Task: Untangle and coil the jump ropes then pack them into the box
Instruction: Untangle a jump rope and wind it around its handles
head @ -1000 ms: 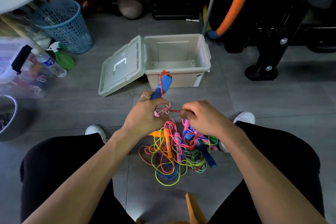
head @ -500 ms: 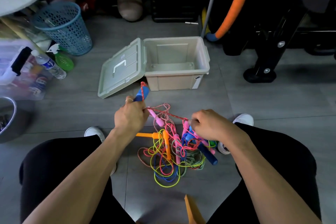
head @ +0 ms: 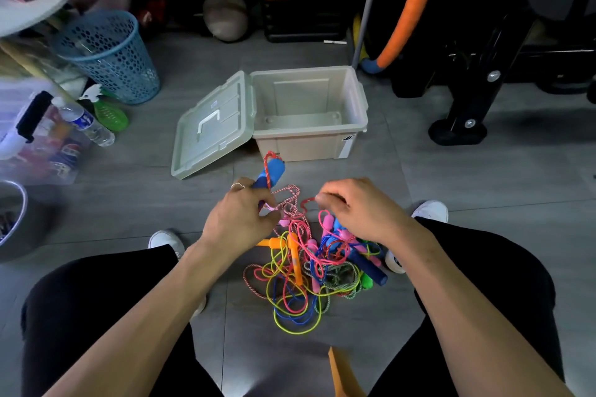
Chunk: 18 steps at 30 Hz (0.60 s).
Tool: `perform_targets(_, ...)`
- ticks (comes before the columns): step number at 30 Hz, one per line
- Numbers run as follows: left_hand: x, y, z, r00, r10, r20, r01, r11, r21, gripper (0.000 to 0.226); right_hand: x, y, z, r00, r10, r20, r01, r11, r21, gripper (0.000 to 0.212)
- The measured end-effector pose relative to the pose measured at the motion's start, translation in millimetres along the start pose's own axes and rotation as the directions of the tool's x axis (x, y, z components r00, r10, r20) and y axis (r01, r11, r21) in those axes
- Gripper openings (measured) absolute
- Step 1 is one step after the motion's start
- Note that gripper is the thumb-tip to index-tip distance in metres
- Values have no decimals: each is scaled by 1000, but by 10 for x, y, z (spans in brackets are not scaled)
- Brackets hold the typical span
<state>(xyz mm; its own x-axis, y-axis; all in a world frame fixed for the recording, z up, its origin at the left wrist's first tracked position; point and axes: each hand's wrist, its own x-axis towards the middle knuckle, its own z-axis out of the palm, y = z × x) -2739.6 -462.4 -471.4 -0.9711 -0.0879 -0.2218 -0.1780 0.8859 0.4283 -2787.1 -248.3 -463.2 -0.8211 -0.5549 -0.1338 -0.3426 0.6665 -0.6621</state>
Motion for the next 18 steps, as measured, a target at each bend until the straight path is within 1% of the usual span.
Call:
perform_targets(2,-36,53,-27,996,64,-56,-67,996,-57,23,16,-8,44,1000,3,30,-2,1000,-24,32)
perform_targets(4,-57,85,-39,985,150,-81,-159,981,-114,31,35,-52,79,999,-15,44,14,1000,15,29)
perform_targets(5,-63,104,-32,976,198,-88,-208,970,-129,31,37,-94,91,998,-29,51,27,999,41,28)
perform_targets(7,-77,156,-17,960,262,-99,-270,959,-87,20,38,-148,104,998,-40,48,36,995,91,29)
perform_targets(9,-64,163,-2,964,241,-110,-241,971,14,13,24,-156,79,999,-7,38,3,993,116,30)
perform_targets(11,-3,90,-25,976,167,-138,-157,984,81,14,-14,-105,31,994,78,80,-84,994,73,31)
perform_targets(13,108,-44,-82,984,41,-173,-31,998,58,15,-59,-22,-22,969,187,163,-189,982,-8,29)
perform_targets(14,165,-118,-101,984,-29,-175,35,999,31,15,-69,19,-35,957,222,184,-217,975,-46,27)
perform_targets(15,208,-171,-108,982,-86,-166,88,996,0,14,-70,43,-45,960,227,164,-218,973,-72,24)
perform_targets(16,236,-198,-94,981,-122,-151,119,992,-32,14,-64,44,-54,976,196,90,-190,979,-79,22)
perform_targets(17,246,-191,-65,982,-134,-133,127,990,-62,13,-60,23,-59,989,142,-28,-143,988,-58,20)
perform_targets(18,247,-168,-25,987,-119,-108,110,990,-85,14,-52,-26,-72,984,85,-159,-87,996,-7,18)
